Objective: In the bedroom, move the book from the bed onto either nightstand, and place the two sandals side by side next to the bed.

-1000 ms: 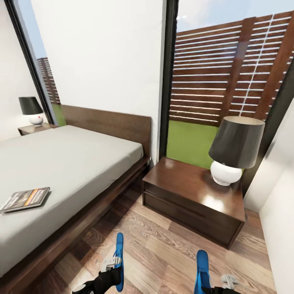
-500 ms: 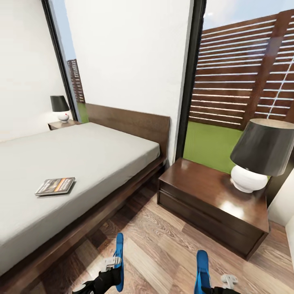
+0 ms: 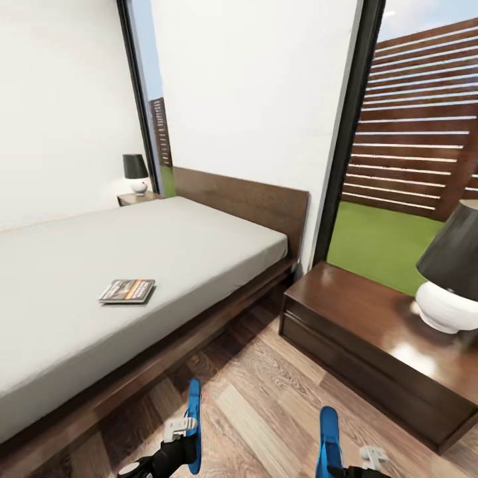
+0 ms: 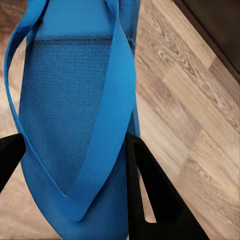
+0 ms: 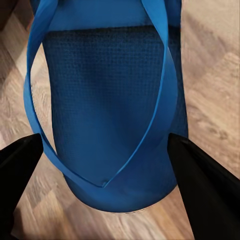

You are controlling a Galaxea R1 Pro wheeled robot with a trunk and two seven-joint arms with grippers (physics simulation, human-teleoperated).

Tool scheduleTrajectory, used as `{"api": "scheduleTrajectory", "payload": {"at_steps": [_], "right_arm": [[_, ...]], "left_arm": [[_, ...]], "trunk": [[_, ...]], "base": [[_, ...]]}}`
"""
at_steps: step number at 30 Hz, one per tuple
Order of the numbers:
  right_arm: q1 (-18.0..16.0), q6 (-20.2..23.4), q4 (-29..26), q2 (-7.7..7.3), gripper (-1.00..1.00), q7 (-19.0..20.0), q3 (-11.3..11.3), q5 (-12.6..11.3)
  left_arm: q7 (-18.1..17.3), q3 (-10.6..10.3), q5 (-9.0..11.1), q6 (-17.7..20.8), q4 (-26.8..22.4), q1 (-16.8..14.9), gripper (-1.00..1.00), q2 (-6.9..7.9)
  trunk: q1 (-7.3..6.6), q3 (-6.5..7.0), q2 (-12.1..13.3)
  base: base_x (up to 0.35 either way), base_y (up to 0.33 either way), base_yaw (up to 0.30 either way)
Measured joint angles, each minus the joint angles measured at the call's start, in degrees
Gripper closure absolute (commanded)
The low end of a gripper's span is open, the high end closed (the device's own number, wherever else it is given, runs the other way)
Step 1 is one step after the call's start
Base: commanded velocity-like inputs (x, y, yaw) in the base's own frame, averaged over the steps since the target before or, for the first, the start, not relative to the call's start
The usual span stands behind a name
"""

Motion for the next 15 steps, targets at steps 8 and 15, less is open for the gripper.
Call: {"api": "scheduleTrajectory", "payload": {"at_steps": [8,15], "right_arm": [[0.0,0.0,0.0,0.0,1.0,0.0,0.0,0.0],[0.0,0.0,0.0,0.0,1.0,0.0,0.0,0.0]], "left_arm": [[0.0,0.0,0.0,0.0,0.0,0.0,1.0,0.0],[0.0,0.0,0.0,0.0,0.0,0.0,1.0,0.0]], "trunk": [[0.0,0.0,0.0],[0.0,0.0,0.0]], "base": [[0.0,0.0,0.284],[0.0,0.0,0.284]]}}
